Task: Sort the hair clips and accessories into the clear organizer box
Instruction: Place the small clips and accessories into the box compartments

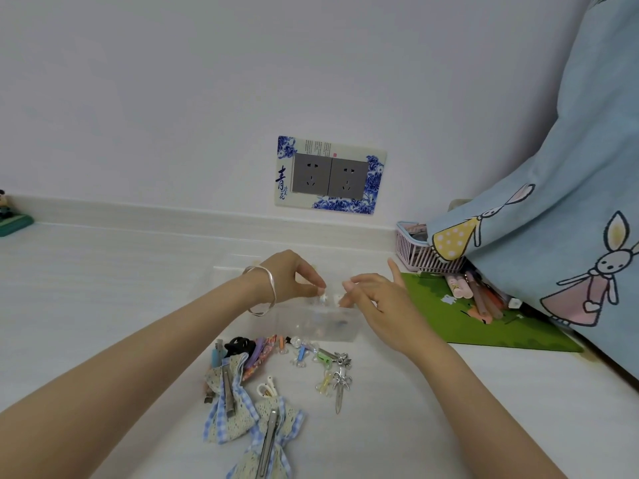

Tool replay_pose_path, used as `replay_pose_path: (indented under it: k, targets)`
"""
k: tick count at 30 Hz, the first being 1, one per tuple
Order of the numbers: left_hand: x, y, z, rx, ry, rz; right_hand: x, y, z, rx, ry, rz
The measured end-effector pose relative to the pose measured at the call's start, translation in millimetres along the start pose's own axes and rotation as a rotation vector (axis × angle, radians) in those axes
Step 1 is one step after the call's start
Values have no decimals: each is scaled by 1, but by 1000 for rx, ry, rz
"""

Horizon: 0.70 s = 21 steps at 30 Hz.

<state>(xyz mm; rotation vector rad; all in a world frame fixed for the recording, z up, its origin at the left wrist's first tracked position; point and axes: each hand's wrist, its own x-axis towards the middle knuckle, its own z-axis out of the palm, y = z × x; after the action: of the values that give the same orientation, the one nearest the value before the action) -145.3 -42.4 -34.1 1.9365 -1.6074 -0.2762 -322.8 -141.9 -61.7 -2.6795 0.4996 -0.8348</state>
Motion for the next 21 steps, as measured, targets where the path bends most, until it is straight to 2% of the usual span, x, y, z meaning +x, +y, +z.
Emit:
replay_pose_path:
  k: [6,8,10,14,21]
  targets:
    - [-31,-2,-6,101,82,59,-8,-13,-9,190,95,-3]
    - [-48,-3,-9,78,130,132,-13,-25,-22,326,8,31]
    - [-66,-3,-10,54,160,188,-21,-34,-31,381,-153,46]
    - [-88,-6,-6,27,199,263,-34,-32,-27,180,-446,132]
    - [-92,-12,3,24,230,277,-40,-25,-17,65,-536,190]
